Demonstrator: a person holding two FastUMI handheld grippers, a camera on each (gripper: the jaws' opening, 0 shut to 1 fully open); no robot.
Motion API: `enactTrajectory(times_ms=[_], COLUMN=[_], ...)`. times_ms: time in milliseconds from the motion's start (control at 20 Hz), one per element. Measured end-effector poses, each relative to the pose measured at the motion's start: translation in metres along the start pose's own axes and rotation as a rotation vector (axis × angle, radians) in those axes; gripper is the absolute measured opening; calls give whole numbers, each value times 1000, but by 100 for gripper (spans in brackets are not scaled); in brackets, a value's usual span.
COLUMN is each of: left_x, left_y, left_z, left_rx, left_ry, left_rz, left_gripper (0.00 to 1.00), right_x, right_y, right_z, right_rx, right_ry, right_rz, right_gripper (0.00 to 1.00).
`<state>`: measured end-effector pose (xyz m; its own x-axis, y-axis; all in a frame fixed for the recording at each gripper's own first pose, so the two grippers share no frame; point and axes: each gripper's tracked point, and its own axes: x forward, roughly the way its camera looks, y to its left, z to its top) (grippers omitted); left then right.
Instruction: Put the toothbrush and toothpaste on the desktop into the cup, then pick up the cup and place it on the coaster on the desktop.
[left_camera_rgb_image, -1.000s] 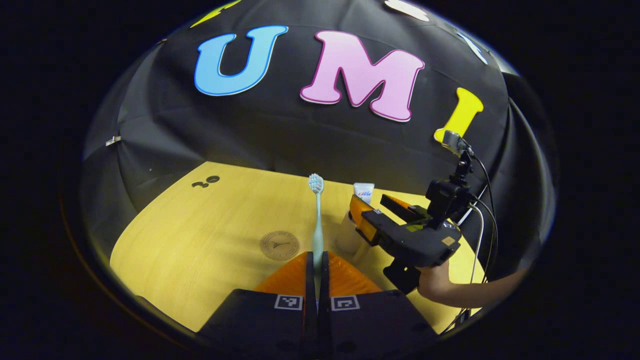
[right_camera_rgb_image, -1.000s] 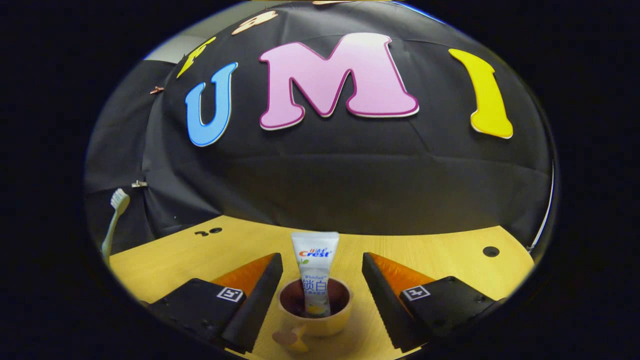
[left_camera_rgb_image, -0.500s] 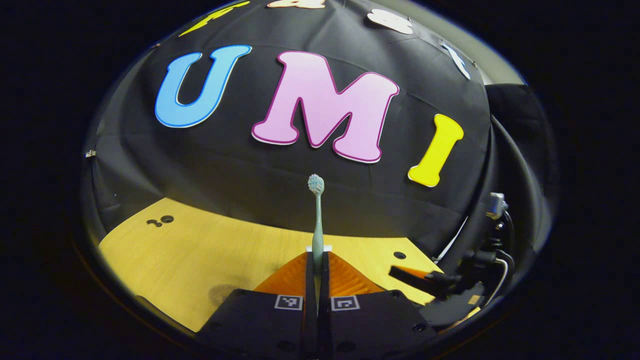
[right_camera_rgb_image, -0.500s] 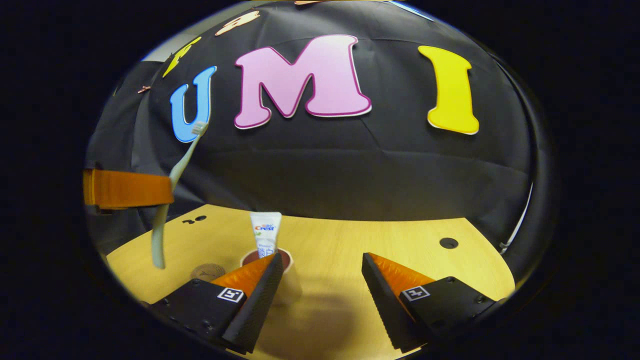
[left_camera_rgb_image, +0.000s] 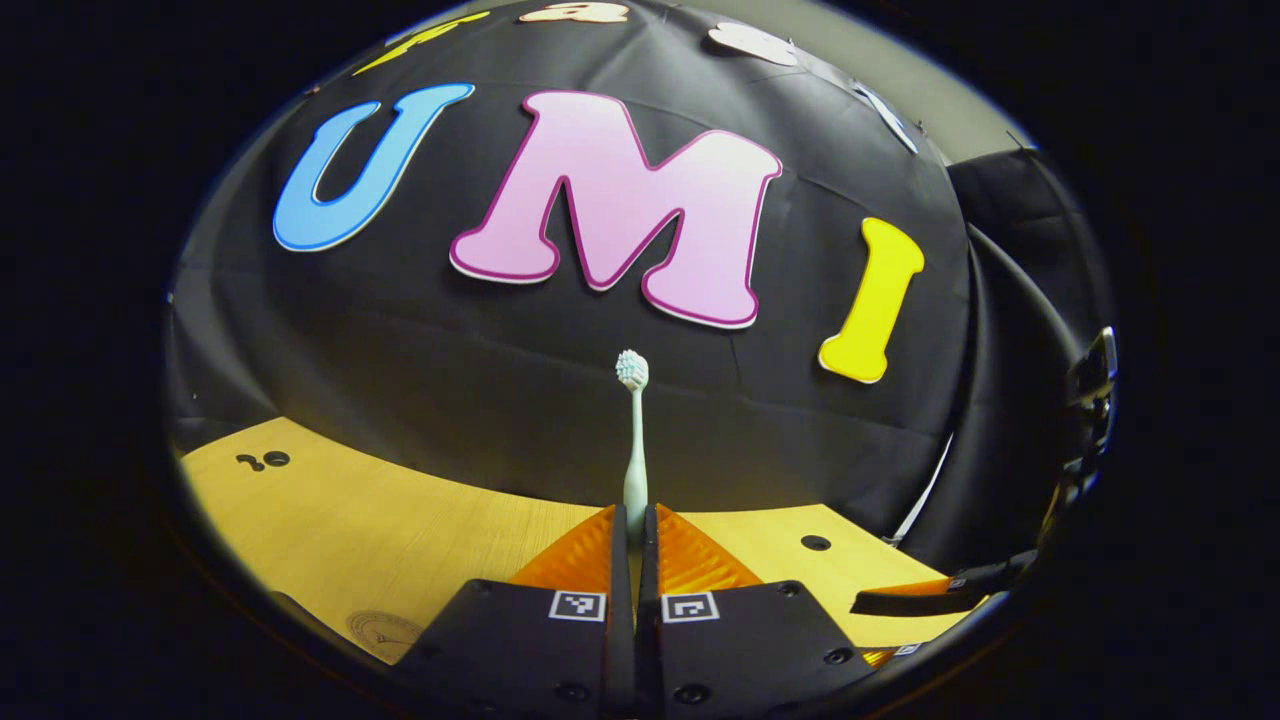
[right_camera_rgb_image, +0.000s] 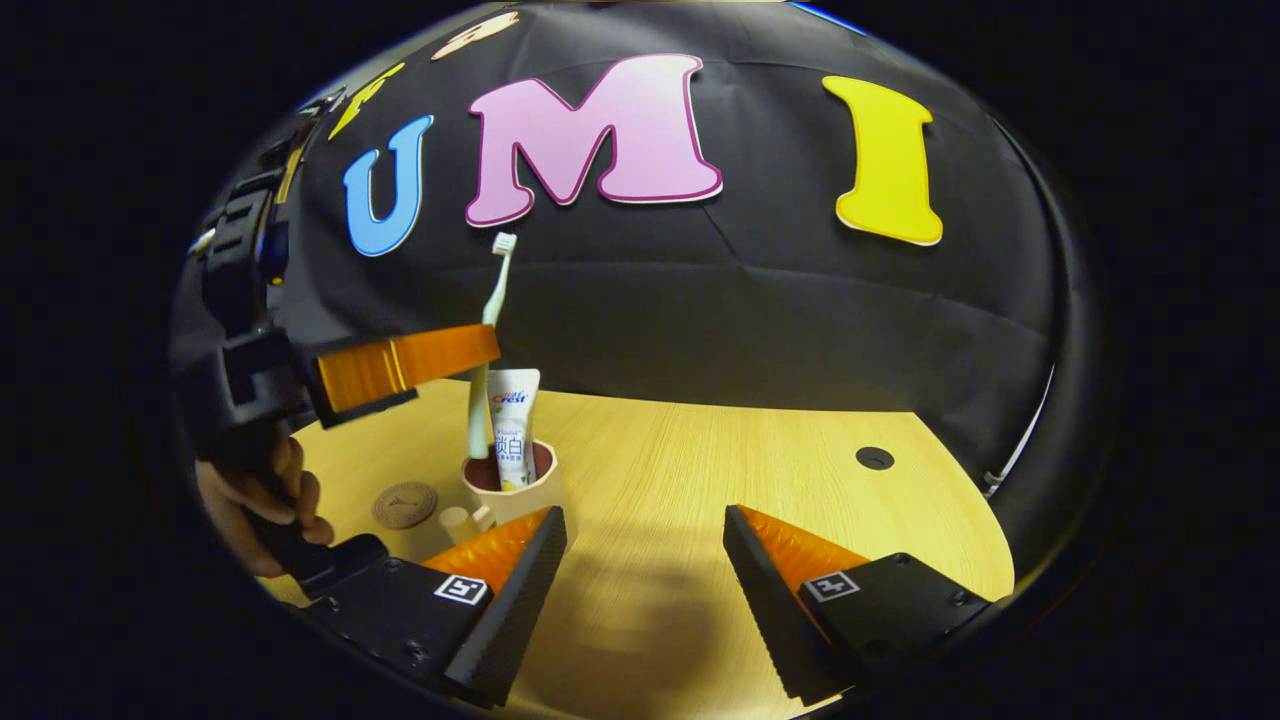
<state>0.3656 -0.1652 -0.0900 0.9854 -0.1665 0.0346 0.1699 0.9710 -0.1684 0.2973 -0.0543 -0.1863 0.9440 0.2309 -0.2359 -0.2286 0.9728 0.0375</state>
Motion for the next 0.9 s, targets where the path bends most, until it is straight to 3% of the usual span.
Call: enactTrajectory(times_ms=[650, 800, 900], left_x=[-4, -15, -25], left_y=[1, 7, 12], left_z=[-41, -53, -57], left_rx=[86, 86, 76], left_ry=[-48, -21, 0], left_rz=[35, 48, 50], left_gripper=[13, 26, 35], right_x=[8, 10, 10], right_y=[-3, -7, -6], right_z=[-23, -22, -19], right_rx=[10, 8, 10], right_ry=[30, 32, 27], right_rz=[-10, -22, -20], right_gripper=[98, 93, 98])
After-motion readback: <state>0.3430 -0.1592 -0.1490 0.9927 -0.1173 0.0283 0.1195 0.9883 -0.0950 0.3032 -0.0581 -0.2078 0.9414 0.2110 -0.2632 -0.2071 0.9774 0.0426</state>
